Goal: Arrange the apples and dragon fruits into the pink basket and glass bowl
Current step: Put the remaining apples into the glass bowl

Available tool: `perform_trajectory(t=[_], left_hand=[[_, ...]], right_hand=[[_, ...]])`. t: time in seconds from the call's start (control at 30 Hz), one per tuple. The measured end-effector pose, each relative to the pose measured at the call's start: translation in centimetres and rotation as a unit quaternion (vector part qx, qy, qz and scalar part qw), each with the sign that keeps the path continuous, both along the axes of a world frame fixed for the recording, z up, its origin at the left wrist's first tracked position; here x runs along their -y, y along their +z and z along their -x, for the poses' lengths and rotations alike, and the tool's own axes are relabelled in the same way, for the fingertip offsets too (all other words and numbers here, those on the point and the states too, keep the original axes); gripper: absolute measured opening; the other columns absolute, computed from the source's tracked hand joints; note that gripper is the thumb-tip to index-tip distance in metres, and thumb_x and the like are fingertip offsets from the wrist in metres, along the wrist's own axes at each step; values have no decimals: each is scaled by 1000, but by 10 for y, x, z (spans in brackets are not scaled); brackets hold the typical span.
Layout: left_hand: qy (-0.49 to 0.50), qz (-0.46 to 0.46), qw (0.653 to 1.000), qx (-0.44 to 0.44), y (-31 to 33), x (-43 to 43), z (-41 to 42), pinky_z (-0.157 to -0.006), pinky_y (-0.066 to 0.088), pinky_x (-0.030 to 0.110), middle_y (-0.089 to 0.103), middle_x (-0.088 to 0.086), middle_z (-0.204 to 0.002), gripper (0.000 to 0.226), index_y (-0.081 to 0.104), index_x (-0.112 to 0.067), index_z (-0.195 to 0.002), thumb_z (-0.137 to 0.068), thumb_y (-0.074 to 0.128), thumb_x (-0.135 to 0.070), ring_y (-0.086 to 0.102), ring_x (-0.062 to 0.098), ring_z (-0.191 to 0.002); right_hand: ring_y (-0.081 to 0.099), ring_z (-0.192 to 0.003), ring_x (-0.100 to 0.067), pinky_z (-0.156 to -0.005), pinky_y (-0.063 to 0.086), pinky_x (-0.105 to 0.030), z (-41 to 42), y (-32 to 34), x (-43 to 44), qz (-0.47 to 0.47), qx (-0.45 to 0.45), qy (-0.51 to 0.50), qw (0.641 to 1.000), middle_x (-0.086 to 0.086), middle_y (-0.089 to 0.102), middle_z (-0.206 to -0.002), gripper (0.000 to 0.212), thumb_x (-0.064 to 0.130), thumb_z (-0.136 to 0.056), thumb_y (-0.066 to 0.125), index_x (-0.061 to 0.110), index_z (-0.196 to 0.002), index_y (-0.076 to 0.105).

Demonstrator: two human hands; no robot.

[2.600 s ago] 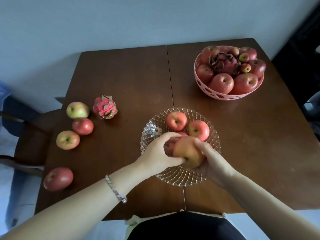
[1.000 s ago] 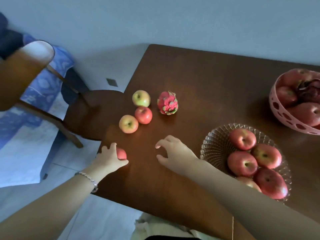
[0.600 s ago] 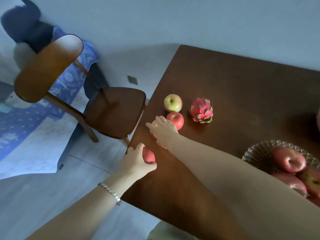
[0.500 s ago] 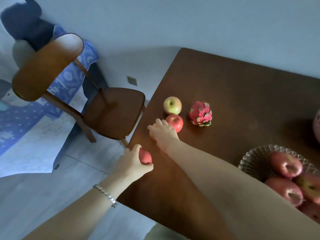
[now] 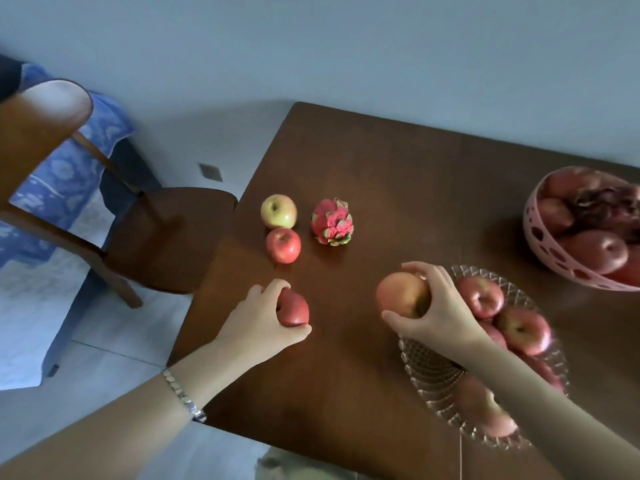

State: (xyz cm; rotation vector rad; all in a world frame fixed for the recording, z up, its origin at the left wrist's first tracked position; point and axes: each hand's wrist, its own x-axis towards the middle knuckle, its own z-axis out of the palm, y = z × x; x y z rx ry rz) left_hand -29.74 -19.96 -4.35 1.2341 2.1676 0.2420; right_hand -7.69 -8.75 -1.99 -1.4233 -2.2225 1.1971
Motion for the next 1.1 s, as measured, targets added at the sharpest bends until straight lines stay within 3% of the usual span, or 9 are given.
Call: perform_trajectory(t=[0.1,0.27,0.43,0.5,0.7,0.83,0.93,1.03,1.1], left_hand=[[-13,-16,999,27,7,-10,-34,-91,50,31,43,0,-131,73,33,-34,-132,-72,71,-52,55,21,-111],[-28,-15,999,45,9,-14,-77,-89,49,28,42,-2,-132,73,33,-37,-131,-71,72,-52,54,18,-109],[-35,-17,999,34,16,-16,-106,-85,48,26,44,-1,-127,72,35,-35,-130,-71,73,-49,54,16,-106],[-29,-24,999,33,19,-16,-112,-86,48,27,44,-1,-126,72,36,-34,-130,-71,74,-48,52,14,-103],[-18,-23,999,35,22,-17,-127,-82,45,25,43,-2,-124,72,36,-34,-130,-70,74,-47,49,12,-99],[-16,-31,999,39,21,-20,-137,-80,43,25,45,0,-121,71,39,-32,-128,-70,76,-45,51,13,-99],[-20,-31,999,31,21,-28,-143,-81,41,25,45,1,-124,72,38,-31,-130,-70,75,-45,50,14,-101],[-14,-42,999,22,22,-44,-151,-83,40,27,43,1,-132,79,33,-28,-135,-70,75,-44,50,18,-110],[-19,-50,998,15,19,-58,-159,-84,41,28,44,1,-133,82,31,-24,-135,-69,77,-42,51,23,-116]], right_hand=[[46,-103,-6,-80,42,-11,-56,-3,-4,-6,45,20,999,19,41,-110,66,26,-60,83,35,-114,46],[47,-111,-3,-82,37,0,-89,-29,4,-18,99,152,983,19,34,-126,74,18,-62,77,32,-128,47],[22,-138,-12,-106,27,-22,-93,-47,6,-62,185,288,938,10,28,-146,71,-1,-72,56,30,-135,42],[21,-139,-14,-106,23,-22,-95,-48,5,-70,191,300,932,8,27,-147,69,-1,-73,54,29,-135,42],[23,-137,-25,-109,27,-36,-101,-54,11,-89,248,272,925,-5,25,-146,64,36,-83,61,40,-139,30],[42,-125,-24,-106,32,-35,-98,-58,9,-119,247,251,928,-3,43,-135,72,33,-76,66,20,-138,31],[46,-119,-24,-103,36,-35,-95,-60,8,-128,272,269,915,-4,46,-130,74,37,-72,69,16,-135,34],[39,-129,-23,-109,29,-35,-97,-64,9,-110,256,259,925,-3,41,-139,84,37,-72,72,17,-141,28],[22,-141,-20,-115,19,-34,-105,-63,10,-90,224,241,940,-1,30,-150,92,39,-74,71,16,-146,19]])
